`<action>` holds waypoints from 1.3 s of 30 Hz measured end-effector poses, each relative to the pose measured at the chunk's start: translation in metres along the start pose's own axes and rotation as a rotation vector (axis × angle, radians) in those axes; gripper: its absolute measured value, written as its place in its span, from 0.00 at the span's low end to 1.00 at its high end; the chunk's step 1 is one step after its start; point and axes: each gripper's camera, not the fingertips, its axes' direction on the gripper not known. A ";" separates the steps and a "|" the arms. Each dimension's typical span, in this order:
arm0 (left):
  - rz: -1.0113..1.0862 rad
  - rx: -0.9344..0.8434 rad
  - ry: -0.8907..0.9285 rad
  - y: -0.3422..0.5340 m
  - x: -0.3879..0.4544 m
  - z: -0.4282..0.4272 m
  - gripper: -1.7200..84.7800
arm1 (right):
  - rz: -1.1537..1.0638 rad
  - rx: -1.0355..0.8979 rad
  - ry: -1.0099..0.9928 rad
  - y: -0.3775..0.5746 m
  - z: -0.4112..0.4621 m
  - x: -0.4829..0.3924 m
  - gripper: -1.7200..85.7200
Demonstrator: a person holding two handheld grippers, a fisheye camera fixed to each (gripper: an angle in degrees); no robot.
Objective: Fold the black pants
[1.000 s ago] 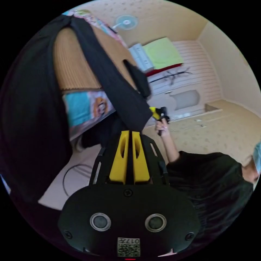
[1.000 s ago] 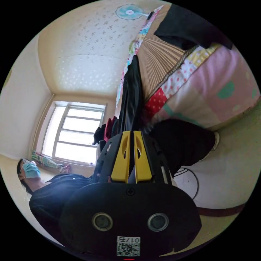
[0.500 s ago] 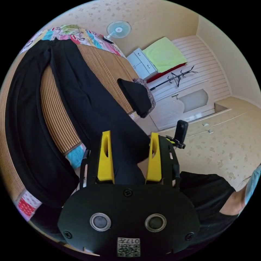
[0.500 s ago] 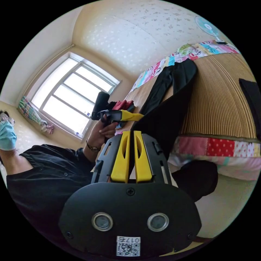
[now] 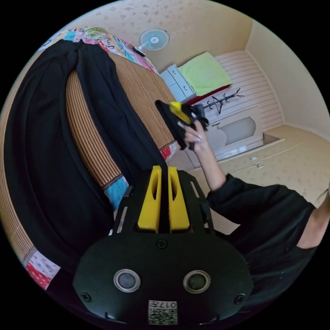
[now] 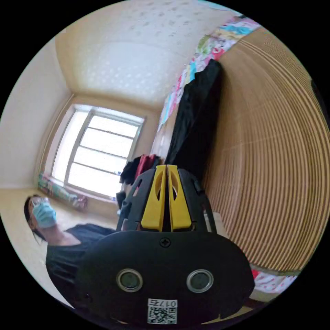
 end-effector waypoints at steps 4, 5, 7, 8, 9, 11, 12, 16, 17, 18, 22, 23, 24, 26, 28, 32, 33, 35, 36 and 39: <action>0.036 0.072 0.031 0.023 -0.007 -0.014 0.05 | 0.214 0.132 0.131 -0.123 0.016 0.097 0.12; 0.039 0.085 0.029 0.026 -0.008 -0.016 0.05 | 0.246 0.173 0.115 -0.157 0.028 0.119 0.14; 0.038 0.119 0.047 0.036 -0.013 -0.019 0.05 | 0.271 0.220 0.083 -0.206 0.049 0.148 0.18; 0.035 0.127 0.060 0.038 -0.014 -0.020 0.05 | 0.275 0.243 0.086 -0.238 0.064 0.163 0.20; 0.028 0.144 0.091 0.041 -0.018 -0.022 0.05 | 0.278 0.254 0.100 -0.253 0.071 0.170 0.21; 0.016 0.171 0.135 0.044 -0.024 -0.027 0.05 | 0.260 0.309 0.168 -0.308 0.098 0.189 0.20; 0.000 0.197 0.157 0.049 -0.027 -0.029 0.05 | 0.260 0.319 0.191 -0.320 0.105 0.193 0.19; -0.034 0.235 0.182 0.066 -0.032 -0.029 0.05 | 0.241 0.305 0.398 -0.393 0.156 0.214 0.12; -0.042 0.238 0.192 0.068 -0.033 -0.030 0.05 | 0.246 0.293 0.486 -0.408 0.169 0.214 0.09; -0.057 0.243 0.216 0.070 -0.037 -0.033 0.04 | 0.249 0.289 0.546 -0.415 0.176 0.211 0.08; -0.081 0.275 0.201 0.087 -0.038 -0.063 0.04 | -0.013 0.259 0.994 -0.455 0.260 0.123 0.05; -0.085 0.279 0.196 0.091 -0.037 -0.067 0.04 | -0.165 0.268 1.052 -0.457 0.296 0.085 0.05; -0.100 0.293 0.191 0.100 -0.036 -0.078 0.03 | -0.236 0.262 1.066 -0.457 0.316 0.066 0.05; -0.128 0.327 0.179 0.116 -0.032 -0.096 0.03 | -0.453 0.199 1.088 -0.453 0.398 0.013 0.05; -0.185 0.379 0.099 0.137 -0.025 -0.122 0.03 | -0.538 0.169 1.070 -0.446 0.456 -0.009 0.05; -0.337 0.425 -0.096 0.168 -0.028 -0.144 0.03 | -0.475 0.010 0.896 -0.439 0.556 0.016 0.05; -0.394 0.414 -0.152 0.175 -0.035 -0.145 0.04 | -0.459 -0.034 0.879 -0.437 0.566 0.025 0.05; -0.440 0.378 -0.163 0.180 -0.049 -0.143 0.04 | -0.433 -0.112 0.850 -0.409 0.577 0.055 0.06; -0.450 0.365 -0.146 0.181 -0.056 -0.141 0.04 | -0.423 -0.105 0.840 -0.399 0.572 0.059 0.06; -0.423 0.364 -0.109 0.180 -0.055 -0.134 0.04 | -0.416 -0.111 0.642 -0.330 0.515 0.073 0.08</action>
